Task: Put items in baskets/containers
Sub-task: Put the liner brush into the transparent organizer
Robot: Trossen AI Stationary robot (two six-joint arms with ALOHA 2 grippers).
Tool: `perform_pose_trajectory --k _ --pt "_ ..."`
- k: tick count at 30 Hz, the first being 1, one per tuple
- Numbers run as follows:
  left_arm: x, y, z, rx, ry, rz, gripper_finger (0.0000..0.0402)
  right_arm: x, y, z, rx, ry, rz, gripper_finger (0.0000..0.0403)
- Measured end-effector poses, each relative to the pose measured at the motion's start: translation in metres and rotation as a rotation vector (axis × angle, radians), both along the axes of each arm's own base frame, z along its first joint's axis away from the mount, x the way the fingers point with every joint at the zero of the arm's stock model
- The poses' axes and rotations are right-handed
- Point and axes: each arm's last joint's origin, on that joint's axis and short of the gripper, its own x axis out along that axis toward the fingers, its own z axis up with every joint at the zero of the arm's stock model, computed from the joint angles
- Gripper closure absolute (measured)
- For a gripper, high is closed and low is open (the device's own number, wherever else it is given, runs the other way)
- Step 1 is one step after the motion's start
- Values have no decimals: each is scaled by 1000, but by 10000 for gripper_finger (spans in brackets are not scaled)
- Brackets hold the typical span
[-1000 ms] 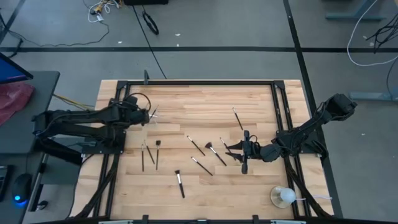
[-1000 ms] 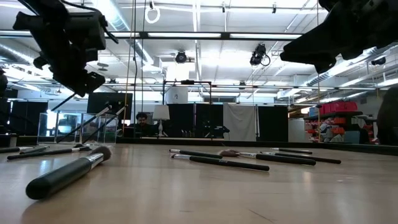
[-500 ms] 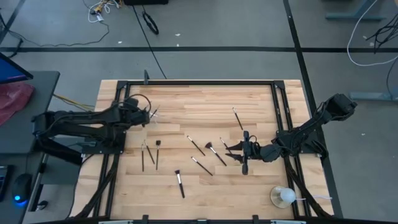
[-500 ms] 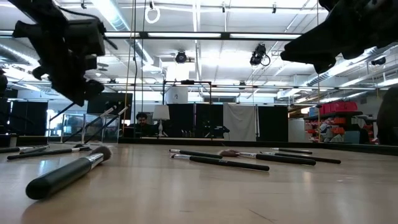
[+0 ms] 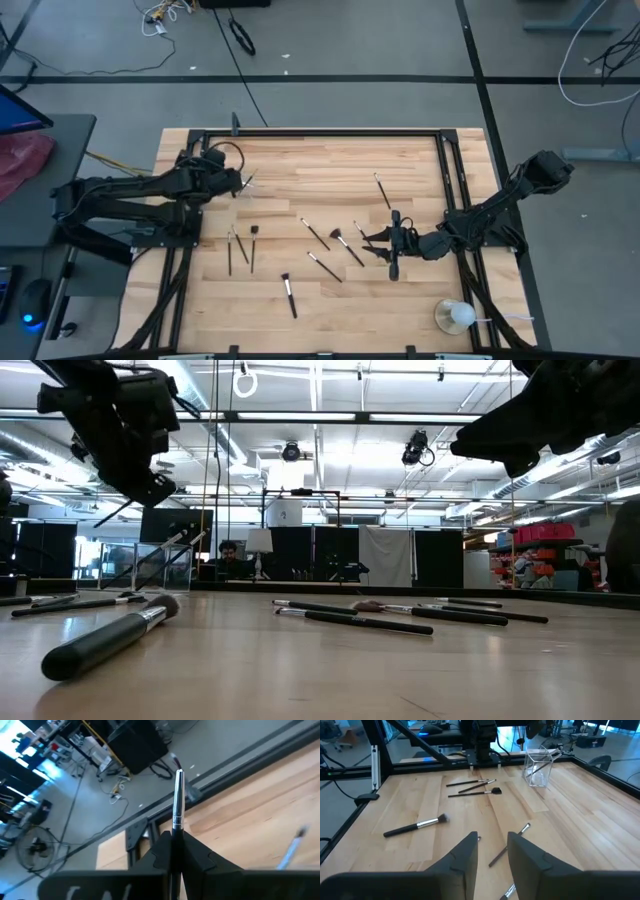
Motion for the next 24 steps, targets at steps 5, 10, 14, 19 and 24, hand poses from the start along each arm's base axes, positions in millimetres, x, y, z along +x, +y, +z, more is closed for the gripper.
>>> perform_pose_trajectory --k 5,10,14,19,24 --pt "-2 5 -16 -26 -3 0 373 0 0 0 -1 1 0 296" --pt "-2 10 -29 -97 -54 -17 372 0 0 0 -1 2 0 296" --pt "-6 14 -34 -156 -75 1 371 0 0 0 -2 2 0 296" --pt "-4 18 -34 -208 -145 -15 371 0 0 0 -2 2 1 296" --pt "-5 19 -34 -209 -182 11 370 0 0 0 -1 2 0 296"
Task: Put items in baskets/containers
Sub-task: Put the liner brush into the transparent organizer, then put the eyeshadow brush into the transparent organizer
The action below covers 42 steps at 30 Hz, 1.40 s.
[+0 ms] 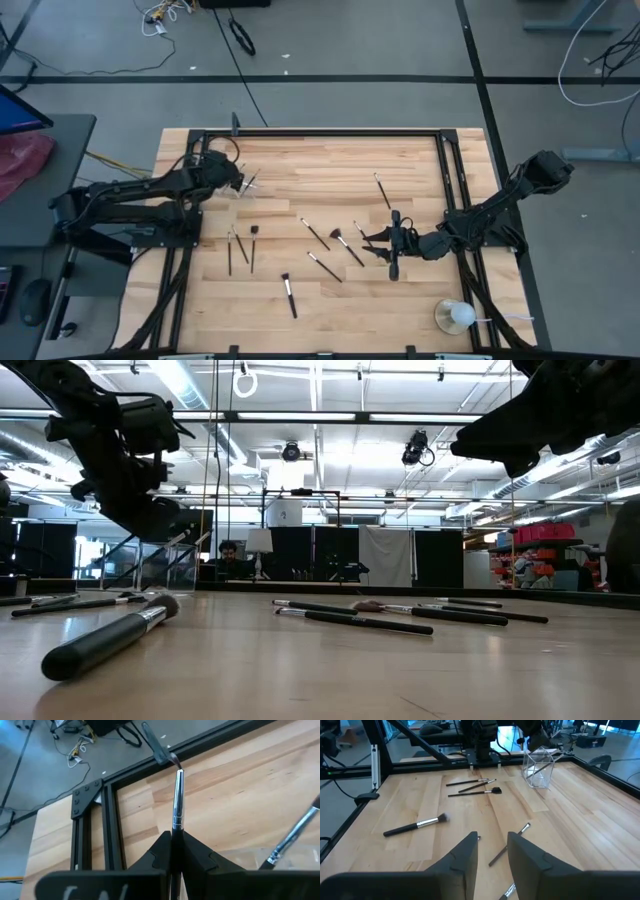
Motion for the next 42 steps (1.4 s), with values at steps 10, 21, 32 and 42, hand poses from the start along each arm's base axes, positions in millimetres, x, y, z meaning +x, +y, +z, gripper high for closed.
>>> perform_pose_trajectory --k 10,21,32,42 --pt "-8 1 -3 -38 6 77 369 0 0 0 0 0 0 296" --pt "-11 1 -5 -73 59 58 310 0 0 0 0 0 0 296" --pt "5 3 31 -137 -90 -13 248 0 0 0 0 0 0 296" --pt "34 -19 78 -10 -205 -193 293 -2 -1 -5 -31 52 0 296"
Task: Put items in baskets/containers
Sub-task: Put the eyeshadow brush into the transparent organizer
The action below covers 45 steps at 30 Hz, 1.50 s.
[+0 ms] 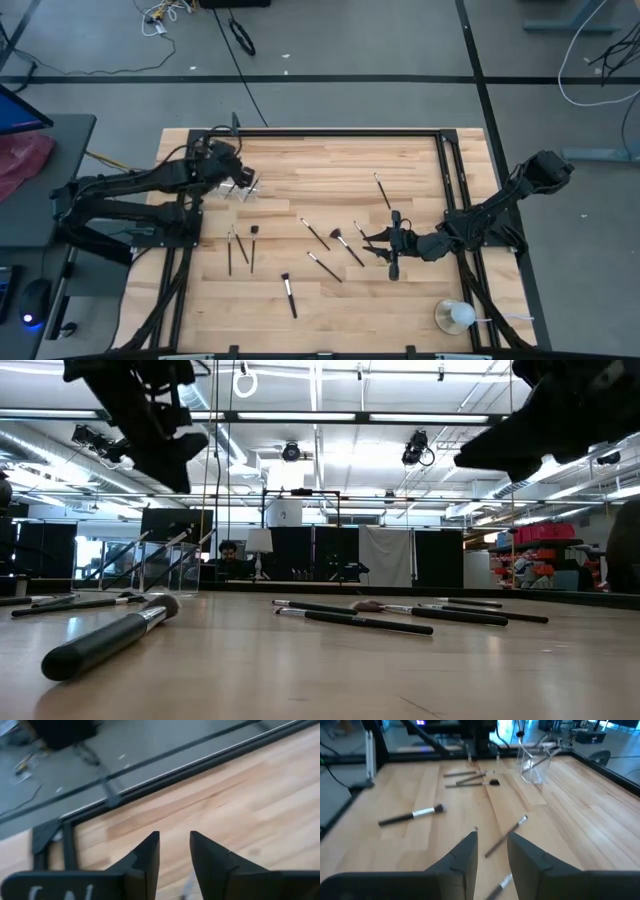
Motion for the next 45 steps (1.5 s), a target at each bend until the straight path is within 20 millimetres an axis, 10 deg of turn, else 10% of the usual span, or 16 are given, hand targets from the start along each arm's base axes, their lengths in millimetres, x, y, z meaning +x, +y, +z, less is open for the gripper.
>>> perform_pose_trajectory --k 17,30,45 --pt "70 -117 -49 123 -442 -401 365 -6 -73 -29 -6 303 -525 269" --pt "110 -148 -92 153 -568 -496 369 -17 -122 -78 22 464 -712 186" --pt "113 -147 -100 157 -569 -478 369 -57 -126 -106 107 424 -682 362"
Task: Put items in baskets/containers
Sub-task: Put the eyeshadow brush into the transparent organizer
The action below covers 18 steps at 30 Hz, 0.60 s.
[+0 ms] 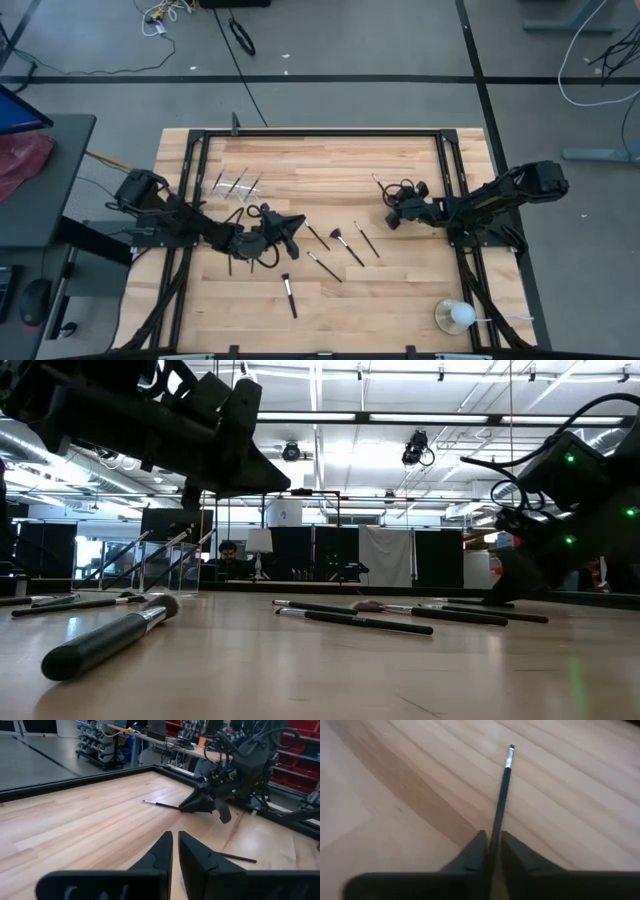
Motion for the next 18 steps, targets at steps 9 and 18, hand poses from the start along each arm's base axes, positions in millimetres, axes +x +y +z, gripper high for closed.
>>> perform_pose_trajectory --k 9,18 --pt "2 -4 0 20 39 -158 369 0 2 0 -50 13 63 396" --pt "8 0 -2 -25 58 -390 361 20 26 22 -63 -292 225 400"
